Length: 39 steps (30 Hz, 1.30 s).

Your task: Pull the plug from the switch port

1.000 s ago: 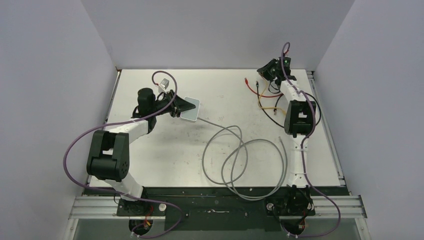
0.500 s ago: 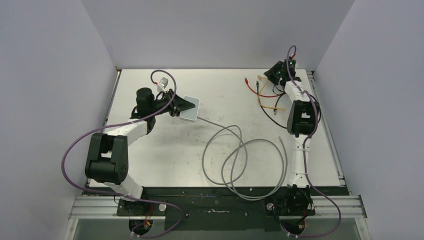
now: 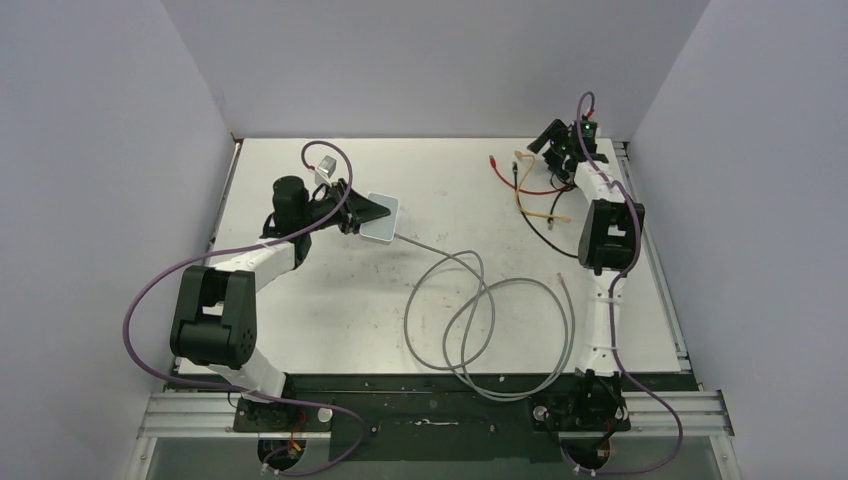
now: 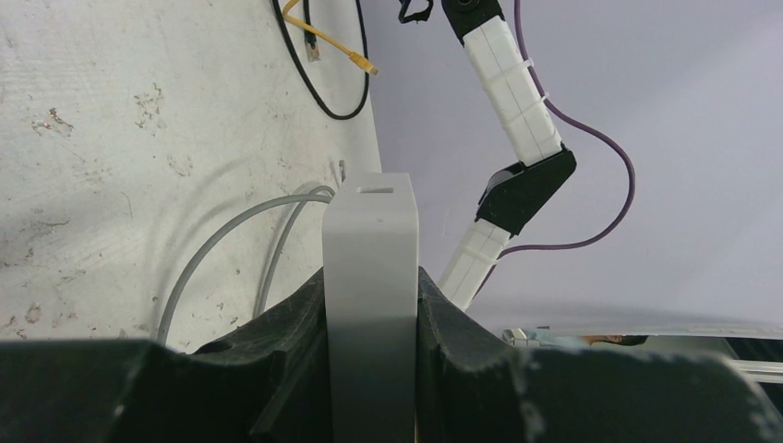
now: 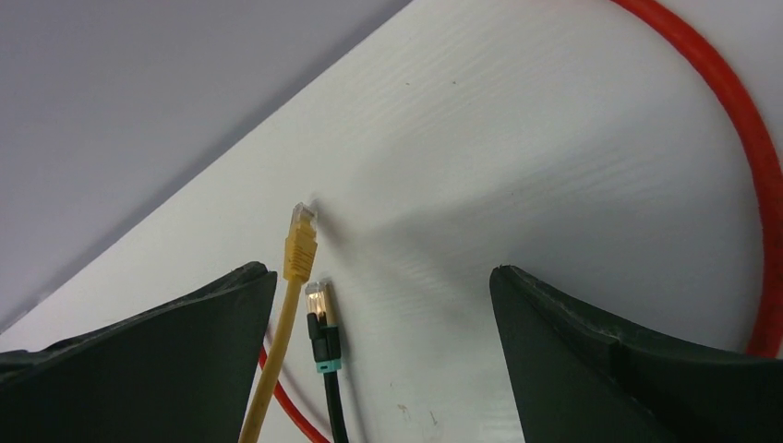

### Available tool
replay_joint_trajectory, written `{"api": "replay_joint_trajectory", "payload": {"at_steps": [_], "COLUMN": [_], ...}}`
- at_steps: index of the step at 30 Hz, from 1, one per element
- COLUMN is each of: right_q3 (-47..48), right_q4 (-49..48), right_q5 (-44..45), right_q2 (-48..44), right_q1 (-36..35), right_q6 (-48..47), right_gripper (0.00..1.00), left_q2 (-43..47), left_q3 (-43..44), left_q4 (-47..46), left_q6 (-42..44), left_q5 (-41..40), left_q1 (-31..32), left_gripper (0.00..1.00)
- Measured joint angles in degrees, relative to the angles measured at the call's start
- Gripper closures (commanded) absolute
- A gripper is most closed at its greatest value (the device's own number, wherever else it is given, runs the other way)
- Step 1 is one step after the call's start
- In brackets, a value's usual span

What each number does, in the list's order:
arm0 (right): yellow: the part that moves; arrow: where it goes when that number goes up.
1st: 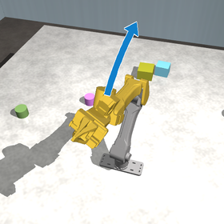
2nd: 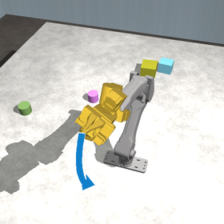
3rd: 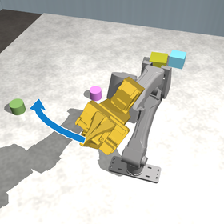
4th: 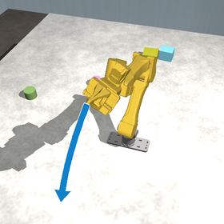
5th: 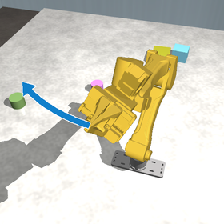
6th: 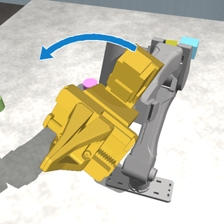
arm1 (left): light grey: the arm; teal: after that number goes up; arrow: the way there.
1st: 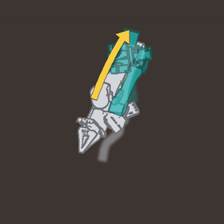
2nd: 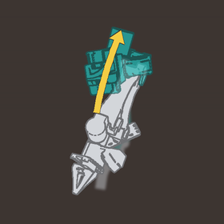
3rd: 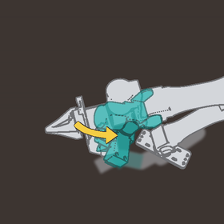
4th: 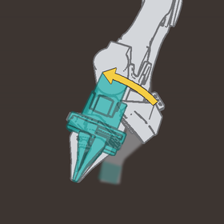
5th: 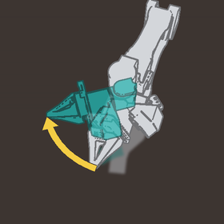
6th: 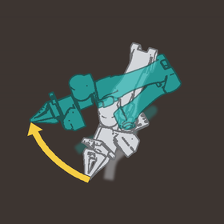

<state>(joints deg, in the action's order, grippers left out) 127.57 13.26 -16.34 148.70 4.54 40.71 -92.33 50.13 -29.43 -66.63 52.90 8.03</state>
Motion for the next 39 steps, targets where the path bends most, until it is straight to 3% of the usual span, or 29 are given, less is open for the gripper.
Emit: {"api": "replay_joint_trajectory", "payload": {"at_steps": [9,11,19,39], "right_q3": [-11.3,-12.3,-17.4,-34.3], "right_q4": [0.0,-0.3,-0.8,0.0], "right_q5": [-0.5,-1.0,-2.5,-8.9], "right_q2": [-10.3,-11.9,-17.2,-31.7], "right_q1": [0.0,0.0,0.0,0.0], "right_q6": [-4.1,-4.9,-7.3,-8.2], "right_gripper": [0.00,0.05,0.08,0.10], "left_q2": [-0.1,-0.2,-0.3,-0.6], "left_q3": [0.0,0.0,0.0,0.0], "left_q4": [-0.4,-0.7,-1.0,-1.2], "left_q6": [-0.2,-0.2,-0.3,-0.2], "left_q5": [0.0,0.0,0.0,0.1], "left_q1": [0.0,0.0,0.0,0.0], "left_gripper": [1.00,1.00,1.00,1.00]}}
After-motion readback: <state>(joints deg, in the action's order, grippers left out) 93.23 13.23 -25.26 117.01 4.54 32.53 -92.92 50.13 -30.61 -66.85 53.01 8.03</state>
